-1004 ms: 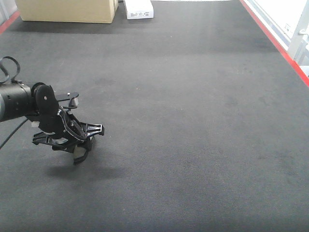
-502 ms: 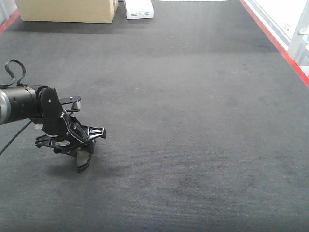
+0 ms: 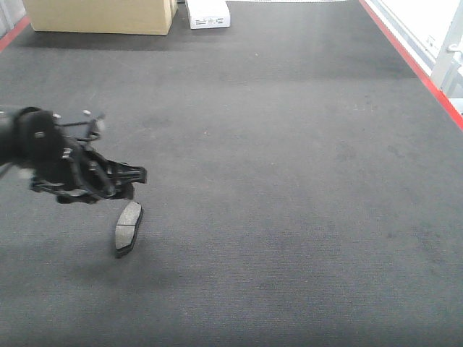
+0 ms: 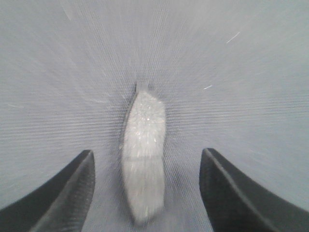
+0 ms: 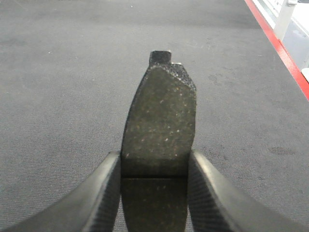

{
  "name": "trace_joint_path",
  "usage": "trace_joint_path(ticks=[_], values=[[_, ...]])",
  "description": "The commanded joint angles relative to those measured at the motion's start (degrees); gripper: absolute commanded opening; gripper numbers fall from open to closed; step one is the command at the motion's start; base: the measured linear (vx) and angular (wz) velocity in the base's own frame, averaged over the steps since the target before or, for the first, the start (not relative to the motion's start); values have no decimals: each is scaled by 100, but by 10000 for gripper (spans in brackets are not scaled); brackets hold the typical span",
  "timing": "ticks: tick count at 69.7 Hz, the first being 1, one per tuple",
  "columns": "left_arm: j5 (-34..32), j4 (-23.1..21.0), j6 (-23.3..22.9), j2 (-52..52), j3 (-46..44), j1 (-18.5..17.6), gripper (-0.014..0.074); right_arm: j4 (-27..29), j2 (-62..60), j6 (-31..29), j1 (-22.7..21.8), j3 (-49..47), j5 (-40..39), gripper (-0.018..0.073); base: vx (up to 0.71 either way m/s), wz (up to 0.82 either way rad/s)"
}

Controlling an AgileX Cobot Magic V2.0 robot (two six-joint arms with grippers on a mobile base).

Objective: Move and align brake pads A on conveyor
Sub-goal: 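Lower the left gripper's brake pad onto the belt and open it, then raise the empty left gripper away from the placed pad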

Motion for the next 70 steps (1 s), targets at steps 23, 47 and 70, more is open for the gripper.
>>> trace_joint_path(ticks=[23, 47, 70], values=[[-781, 395, -29, -3079, 2036, -43, 339, -42, 47, -45, 2, -186, -544, 22, 0, 0], [-561, 400, -29, -5129, 2811, -43, 224, -42, 47, -45, 2, -186, -544, 22, 0, 0], [-112, 418, 752, -6737, 3293, -43, 92, -42, 47, -45, 2, -186, -544, 22, 0, 0]])
